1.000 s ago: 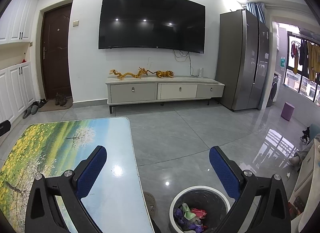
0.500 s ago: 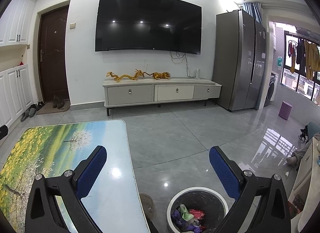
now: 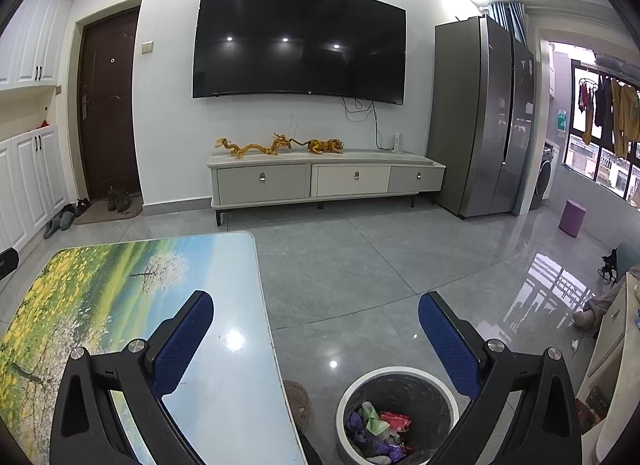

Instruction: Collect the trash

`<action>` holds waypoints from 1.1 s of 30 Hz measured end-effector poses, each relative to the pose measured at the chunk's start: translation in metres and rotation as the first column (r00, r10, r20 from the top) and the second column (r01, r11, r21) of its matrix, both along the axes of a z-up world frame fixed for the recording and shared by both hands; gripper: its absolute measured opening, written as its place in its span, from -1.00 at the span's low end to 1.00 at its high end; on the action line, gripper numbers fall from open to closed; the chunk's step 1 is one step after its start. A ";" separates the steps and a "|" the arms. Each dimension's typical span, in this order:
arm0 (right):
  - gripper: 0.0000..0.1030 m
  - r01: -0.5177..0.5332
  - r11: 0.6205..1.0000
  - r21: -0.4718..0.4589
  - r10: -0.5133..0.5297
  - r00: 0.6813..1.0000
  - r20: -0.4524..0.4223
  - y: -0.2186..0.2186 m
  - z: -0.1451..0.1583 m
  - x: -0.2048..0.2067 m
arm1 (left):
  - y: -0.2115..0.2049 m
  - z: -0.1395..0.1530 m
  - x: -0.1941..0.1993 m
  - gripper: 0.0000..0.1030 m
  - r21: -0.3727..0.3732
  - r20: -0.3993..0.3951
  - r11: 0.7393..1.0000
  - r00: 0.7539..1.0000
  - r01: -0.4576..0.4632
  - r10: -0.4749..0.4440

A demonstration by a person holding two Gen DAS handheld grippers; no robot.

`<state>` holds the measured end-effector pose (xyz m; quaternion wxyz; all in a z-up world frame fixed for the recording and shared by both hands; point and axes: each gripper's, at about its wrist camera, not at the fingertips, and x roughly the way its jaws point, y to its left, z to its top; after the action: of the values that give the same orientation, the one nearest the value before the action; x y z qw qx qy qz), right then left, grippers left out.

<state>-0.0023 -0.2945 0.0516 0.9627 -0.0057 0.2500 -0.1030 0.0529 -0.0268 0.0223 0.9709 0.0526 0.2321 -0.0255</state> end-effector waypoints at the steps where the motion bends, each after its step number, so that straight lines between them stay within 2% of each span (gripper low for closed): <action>1: 1.00 -0.001 1.000 0.002 0.001 1.000 -0.004 0.000 -0.002 -0.001 | -0.001 -0.001 0.000 1.00 0.002 -0.002 1.000 1.000 0.004 -0.004; 9: 1.00 0.029 0.999 0.014 -0.029 0.999 -0.044 -0.013 -0.016 -0.009 | -0.029 -0.012 -0.001 1.00 0.028 -0.038 0.997 0.997 0.074 -0.073; 18: 1.00 0.090 0.995 0.031 -0.087 0.993 -0.084 -0.034 -0.032 -0.019 | -0.071 -0.028 -0.004 1.00 0.077 -0.081 0.981 0.982 0.176 -0.170; 24: 1.00 0.116 0.993 0.034 -0.113 0.990 -0.084 -0.043 -0.035 -0.021 | -0.078 -0.022 -0.006 1.00 0.066 -0.061 0.978 0.980 0.196 -0.192; 33: 1.00 0.116 0.993 0.018 -0.115 0.991 -0.068 -0.039 -0.034 -0.021 | -0.071 -0.020 -0.005 1.00 0.052 -0.048 0.983 0.984 0.175 -0.172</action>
<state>-0.0236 -0.3333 0.0179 0.9463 0.0159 0.2831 -0.1556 0.0483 -0.0974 0.0025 0.9579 0.0993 0.2482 -0.1047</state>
